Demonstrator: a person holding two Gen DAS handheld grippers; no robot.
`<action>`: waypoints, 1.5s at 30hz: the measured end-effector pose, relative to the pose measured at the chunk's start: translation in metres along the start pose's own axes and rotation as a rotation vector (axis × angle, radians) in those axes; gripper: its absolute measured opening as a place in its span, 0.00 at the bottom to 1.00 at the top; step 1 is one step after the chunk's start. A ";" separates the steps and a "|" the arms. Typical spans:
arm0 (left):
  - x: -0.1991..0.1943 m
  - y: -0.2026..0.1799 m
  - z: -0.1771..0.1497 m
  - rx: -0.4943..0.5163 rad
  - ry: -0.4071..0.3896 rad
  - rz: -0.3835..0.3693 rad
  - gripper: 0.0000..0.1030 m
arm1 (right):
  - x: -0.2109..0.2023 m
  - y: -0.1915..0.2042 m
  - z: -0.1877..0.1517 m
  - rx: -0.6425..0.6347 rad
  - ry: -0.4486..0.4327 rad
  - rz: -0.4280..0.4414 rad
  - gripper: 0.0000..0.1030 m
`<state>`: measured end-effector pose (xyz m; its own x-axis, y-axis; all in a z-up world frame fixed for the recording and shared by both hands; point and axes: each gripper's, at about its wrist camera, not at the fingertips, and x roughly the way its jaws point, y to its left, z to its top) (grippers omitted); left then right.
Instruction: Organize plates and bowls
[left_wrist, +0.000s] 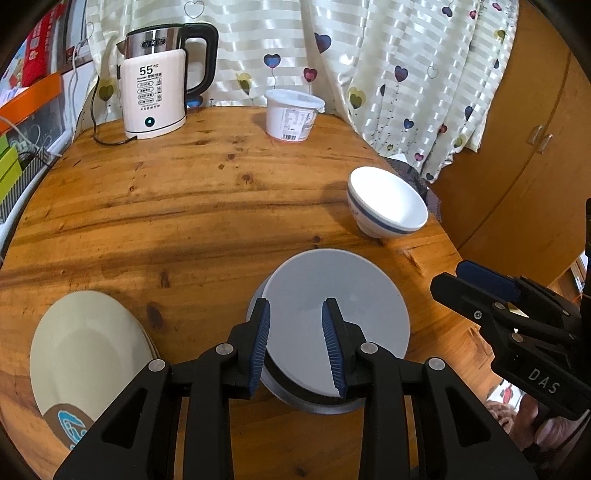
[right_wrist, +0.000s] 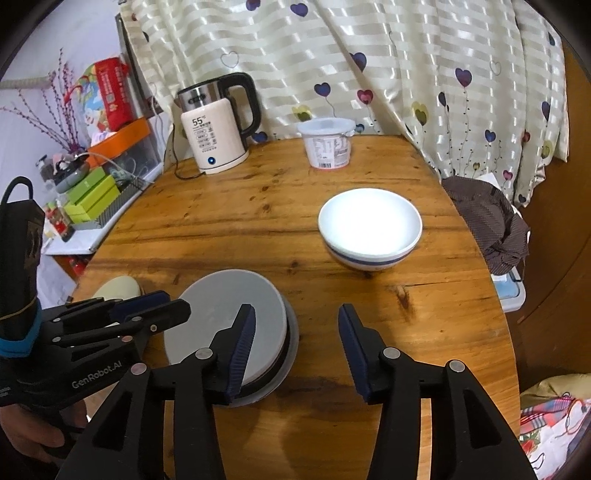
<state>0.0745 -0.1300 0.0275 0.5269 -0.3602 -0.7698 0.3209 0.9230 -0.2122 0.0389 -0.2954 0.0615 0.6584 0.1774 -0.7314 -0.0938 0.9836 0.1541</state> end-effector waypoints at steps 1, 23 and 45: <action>0.000 0.000 0.001 0.001 -0.001 -0.001 0.30 | 0.000 0.000 0.001 -0.001 -0.001 -0.002 0.45; 0.013 -0.014 0.025 0.043 0.009 -0.038 0.30 | 0.007 -0.014 0.008 0.013 -0.003 -0.022 0.45; 0.045 -0.030 0.063 0.054 0.065 -0.117 0.30 | 0.012 -0.072 0.020 0.147 -0.004 -0.069 0.45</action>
<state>0.1382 -0.1821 0.0376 0.4320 -0.4542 -0.7792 0.4198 0.8659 -0.2720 0.0684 -0.3649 0.0544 0.6628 0.1089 -0.7409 0.0622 0.9779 0.1994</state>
